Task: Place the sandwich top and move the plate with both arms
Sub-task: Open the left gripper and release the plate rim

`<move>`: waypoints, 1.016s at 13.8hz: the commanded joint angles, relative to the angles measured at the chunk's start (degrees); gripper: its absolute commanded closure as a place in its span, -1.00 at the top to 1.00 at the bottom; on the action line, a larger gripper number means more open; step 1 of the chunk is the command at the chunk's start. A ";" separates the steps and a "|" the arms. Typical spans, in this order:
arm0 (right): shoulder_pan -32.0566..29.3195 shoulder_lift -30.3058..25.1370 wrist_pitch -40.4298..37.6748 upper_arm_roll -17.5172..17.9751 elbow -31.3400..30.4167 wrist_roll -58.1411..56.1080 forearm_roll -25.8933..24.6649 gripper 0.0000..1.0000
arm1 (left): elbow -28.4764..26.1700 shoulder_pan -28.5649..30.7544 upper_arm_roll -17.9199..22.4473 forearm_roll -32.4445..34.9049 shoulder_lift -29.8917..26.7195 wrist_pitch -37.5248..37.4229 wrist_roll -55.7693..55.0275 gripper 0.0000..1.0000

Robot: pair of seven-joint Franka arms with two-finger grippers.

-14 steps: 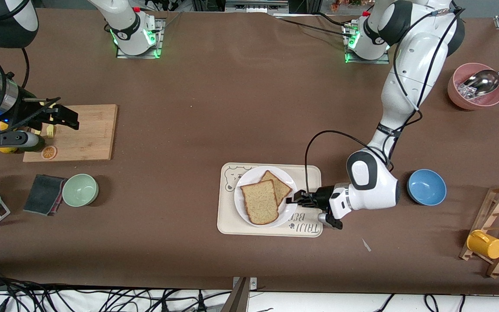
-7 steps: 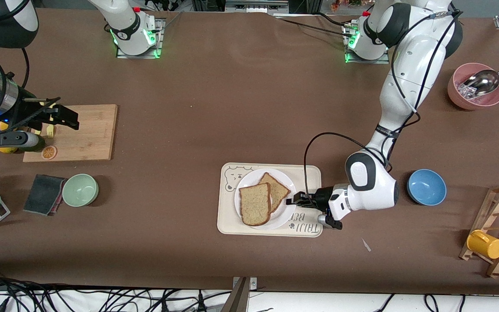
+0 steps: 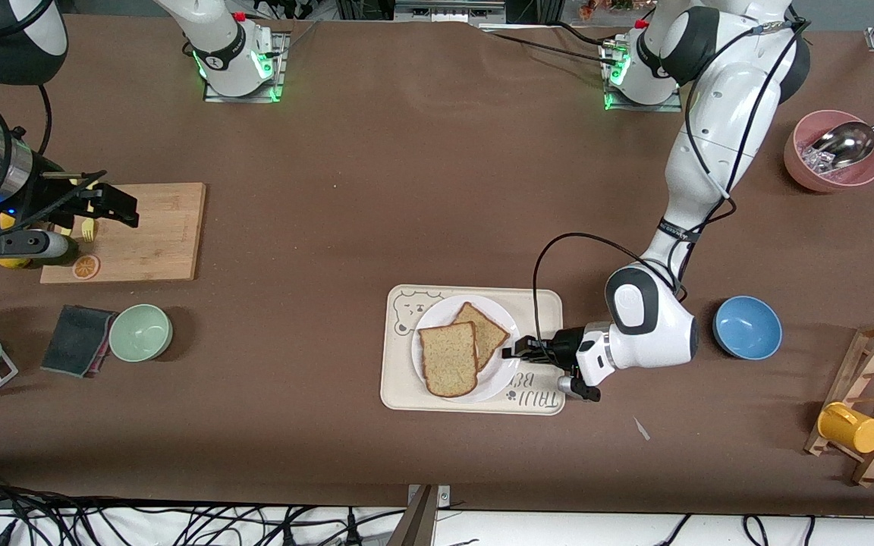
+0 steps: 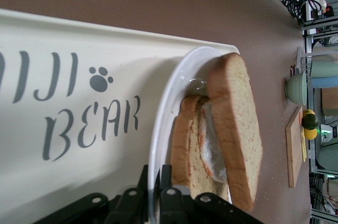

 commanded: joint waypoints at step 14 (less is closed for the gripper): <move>-0.07 -0.03 0.63 0.20 -0.05 -0.45 -0.91 1.00 | 1.11 4.60 2.37 16.78 -9.81 -6.98 -2.63 1.00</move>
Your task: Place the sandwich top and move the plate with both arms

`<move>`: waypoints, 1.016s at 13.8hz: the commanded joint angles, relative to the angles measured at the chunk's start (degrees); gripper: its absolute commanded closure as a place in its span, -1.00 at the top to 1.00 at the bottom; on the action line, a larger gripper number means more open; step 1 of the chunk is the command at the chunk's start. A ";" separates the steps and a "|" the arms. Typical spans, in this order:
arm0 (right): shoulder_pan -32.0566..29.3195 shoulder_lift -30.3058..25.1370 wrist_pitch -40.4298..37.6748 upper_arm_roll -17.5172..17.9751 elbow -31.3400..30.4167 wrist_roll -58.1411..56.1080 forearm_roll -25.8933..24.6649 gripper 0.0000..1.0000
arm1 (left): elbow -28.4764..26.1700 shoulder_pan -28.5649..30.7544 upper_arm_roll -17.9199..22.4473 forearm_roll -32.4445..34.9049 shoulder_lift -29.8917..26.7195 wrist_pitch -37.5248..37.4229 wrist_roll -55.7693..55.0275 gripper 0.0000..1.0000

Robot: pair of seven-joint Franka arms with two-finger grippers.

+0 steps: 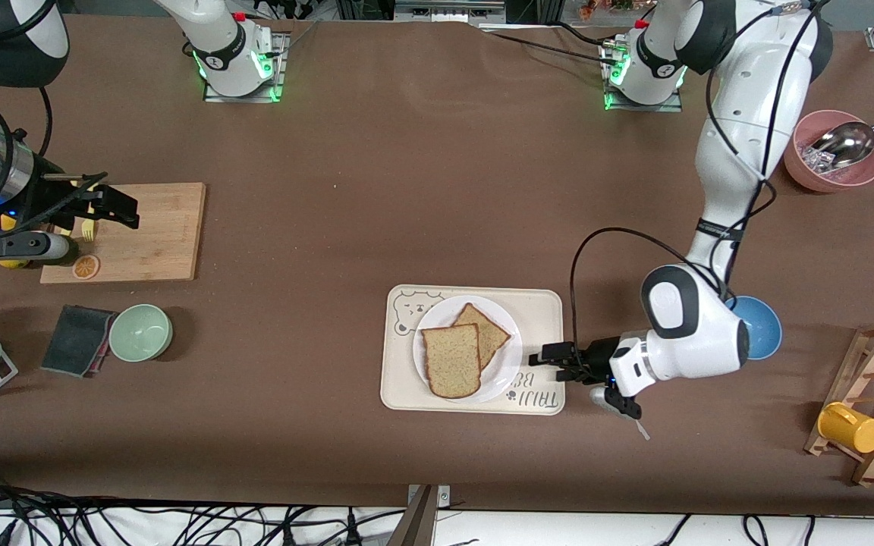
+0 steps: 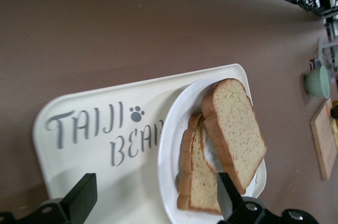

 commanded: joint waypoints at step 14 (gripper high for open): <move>-0.16 -0.51 0.23 0.03 -0.05 -0.10 -1.07 1.00 | -2.60 1.14 2.26 40.64 -26.08 -26.23 -20.62 1.00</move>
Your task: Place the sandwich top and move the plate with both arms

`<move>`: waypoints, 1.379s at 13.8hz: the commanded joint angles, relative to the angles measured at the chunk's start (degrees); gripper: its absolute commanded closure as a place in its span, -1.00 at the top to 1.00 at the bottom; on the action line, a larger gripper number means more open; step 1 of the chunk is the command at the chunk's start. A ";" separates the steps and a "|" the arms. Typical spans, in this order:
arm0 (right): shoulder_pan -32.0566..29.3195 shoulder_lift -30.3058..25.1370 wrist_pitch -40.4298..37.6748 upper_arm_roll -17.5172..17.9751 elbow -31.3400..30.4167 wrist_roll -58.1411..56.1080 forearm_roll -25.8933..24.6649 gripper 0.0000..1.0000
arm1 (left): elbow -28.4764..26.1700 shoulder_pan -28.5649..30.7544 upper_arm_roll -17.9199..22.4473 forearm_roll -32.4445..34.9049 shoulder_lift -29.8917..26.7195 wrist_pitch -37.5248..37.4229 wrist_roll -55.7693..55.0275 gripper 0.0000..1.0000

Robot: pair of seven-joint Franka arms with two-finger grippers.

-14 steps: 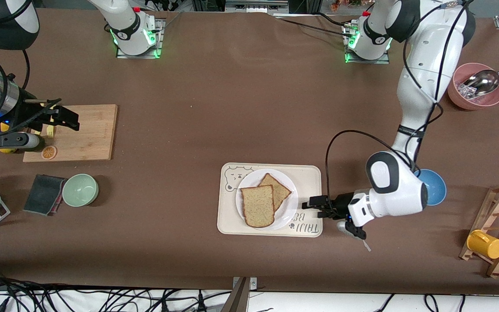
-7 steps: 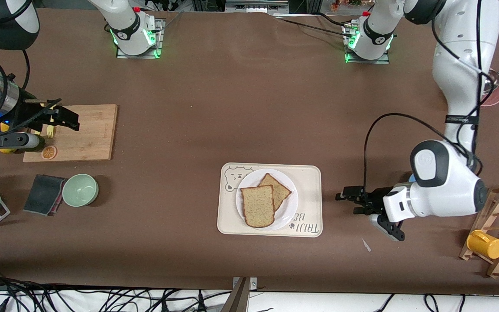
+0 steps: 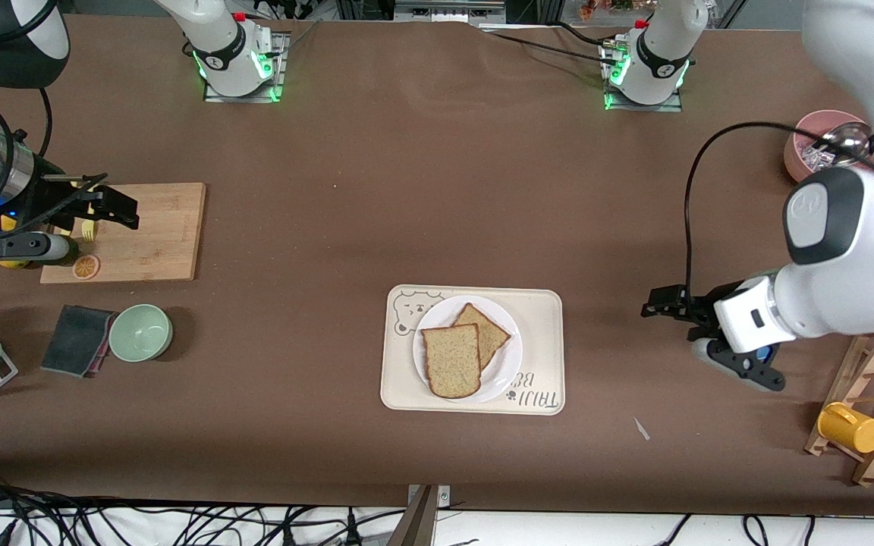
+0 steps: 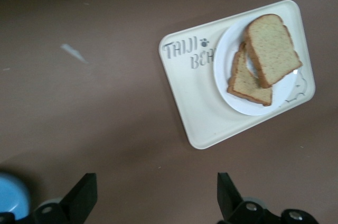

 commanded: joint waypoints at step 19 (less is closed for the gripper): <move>-0.32 -0.56 -0.13 -0.01 0.49 -0.01 -0.52 1.00 | -27.29 -1.06 3.97 8.56 -33.67 -5.97 -11.68 1.00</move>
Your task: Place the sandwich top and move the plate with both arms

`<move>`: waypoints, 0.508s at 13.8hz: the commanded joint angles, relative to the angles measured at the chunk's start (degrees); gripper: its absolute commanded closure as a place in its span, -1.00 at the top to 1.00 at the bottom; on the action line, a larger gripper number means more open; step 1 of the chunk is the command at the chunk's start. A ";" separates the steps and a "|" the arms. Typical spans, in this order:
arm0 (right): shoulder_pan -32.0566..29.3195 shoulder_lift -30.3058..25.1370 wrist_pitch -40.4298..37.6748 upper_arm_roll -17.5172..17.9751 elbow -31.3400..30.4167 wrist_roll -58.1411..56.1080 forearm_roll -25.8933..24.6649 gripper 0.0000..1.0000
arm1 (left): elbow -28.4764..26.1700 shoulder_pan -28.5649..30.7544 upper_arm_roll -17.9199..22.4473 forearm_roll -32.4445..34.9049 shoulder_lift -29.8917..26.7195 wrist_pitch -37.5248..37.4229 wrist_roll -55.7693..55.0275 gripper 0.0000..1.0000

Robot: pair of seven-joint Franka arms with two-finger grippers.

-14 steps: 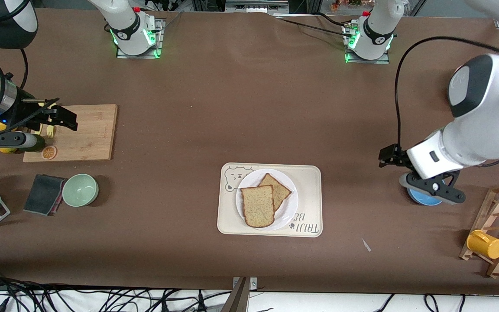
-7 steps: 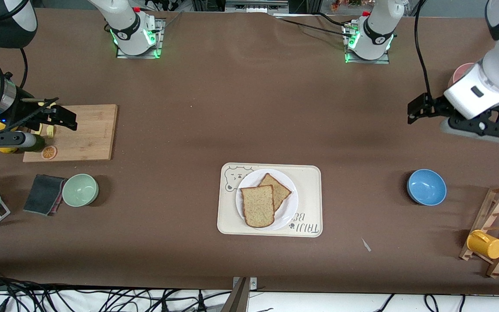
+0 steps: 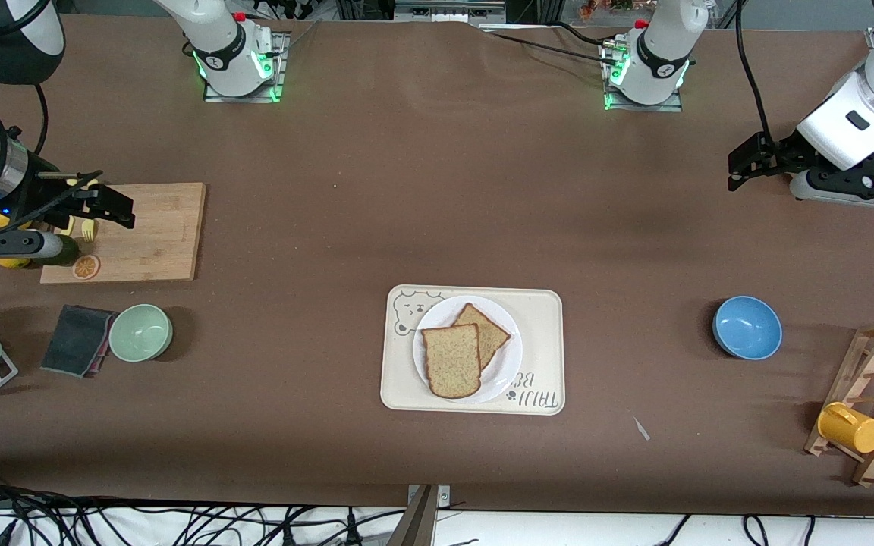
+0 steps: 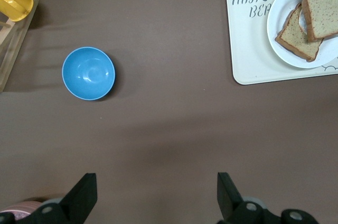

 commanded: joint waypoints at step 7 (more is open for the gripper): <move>-0.39 -0.23 -0.11 0.02 0.49 -0.44 -0.44 1.00 | 0.20 0.13 -0.63 0.09 -0.52 -1.66 -0.52 1.00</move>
